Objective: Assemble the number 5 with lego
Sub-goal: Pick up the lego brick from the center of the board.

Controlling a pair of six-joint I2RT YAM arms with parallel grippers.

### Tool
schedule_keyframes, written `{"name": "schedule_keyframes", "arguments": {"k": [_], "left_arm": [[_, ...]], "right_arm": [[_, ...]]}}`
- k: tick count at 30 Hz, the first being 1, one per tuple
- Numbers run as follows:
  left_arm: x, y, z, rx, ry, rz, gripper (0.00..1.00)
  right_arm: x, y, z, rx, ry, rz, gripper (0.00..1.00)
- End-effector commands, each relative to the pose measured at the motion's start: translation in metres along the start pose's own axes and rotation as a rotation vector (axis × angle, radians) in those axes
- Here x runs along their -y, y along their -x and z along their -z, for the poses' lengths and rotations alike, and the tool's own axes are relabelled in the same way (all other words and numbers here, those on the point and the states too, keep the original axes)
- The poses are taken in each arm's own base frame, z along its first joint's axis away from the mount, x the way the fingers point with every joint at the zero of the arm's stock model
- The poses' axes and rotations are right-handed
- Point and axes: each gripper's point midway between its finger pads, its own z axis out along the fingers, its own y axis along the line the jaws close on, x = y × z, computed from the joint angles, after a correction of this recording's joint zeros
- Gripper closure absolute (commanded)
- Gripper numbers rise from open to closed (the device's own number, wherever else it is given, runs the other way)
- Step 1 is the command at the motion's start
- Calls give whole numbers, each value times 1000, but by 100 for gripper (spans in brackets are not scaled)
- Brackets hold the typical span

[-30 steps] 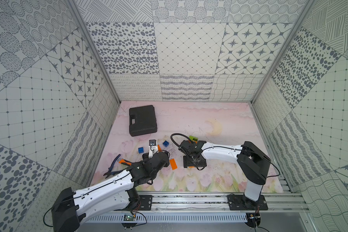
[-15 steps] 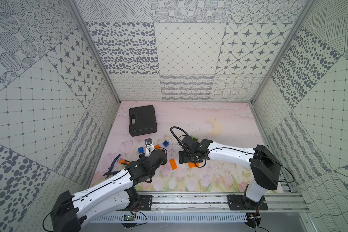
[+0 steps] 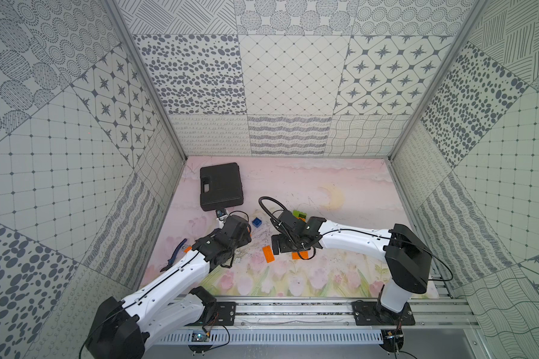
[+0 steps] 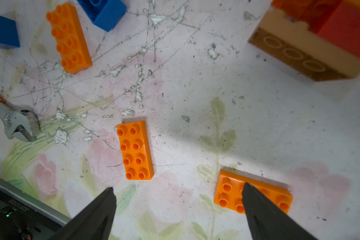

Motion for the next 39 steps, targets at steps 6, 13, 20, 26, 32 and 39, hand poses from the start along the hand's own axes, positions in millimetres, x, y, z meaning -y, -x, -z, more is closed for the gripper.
{"name": "schedule_keyframes", "arguments": {"k": [6, 13, 20, 26, 32, 39], "left_arm": [[53, 1, -44, -288, 52, 61, 24], [59, 3, -76, -343, 176, 207, 29], [63, 2, -98, -385, 263, 315, 29], [53, 4, -103, -367, 347, 342, 36], [50, -5, -107, -391, 374, 366, 37], [50, -9, -113, -401, 375, 354, 59]], "right_arm": [[31, 23, 49, 234, 12, -77, 1], [49, 20, 58, 273, 61, -138, 1], [59, 17, 60, 261, 62, -161, 1], [67, 16, 61, 245, 42, -183, 1], [69, 14, 58, 234, 37, -194, 1], [70, 12, 58, 223, 34, -197, 1]]}}
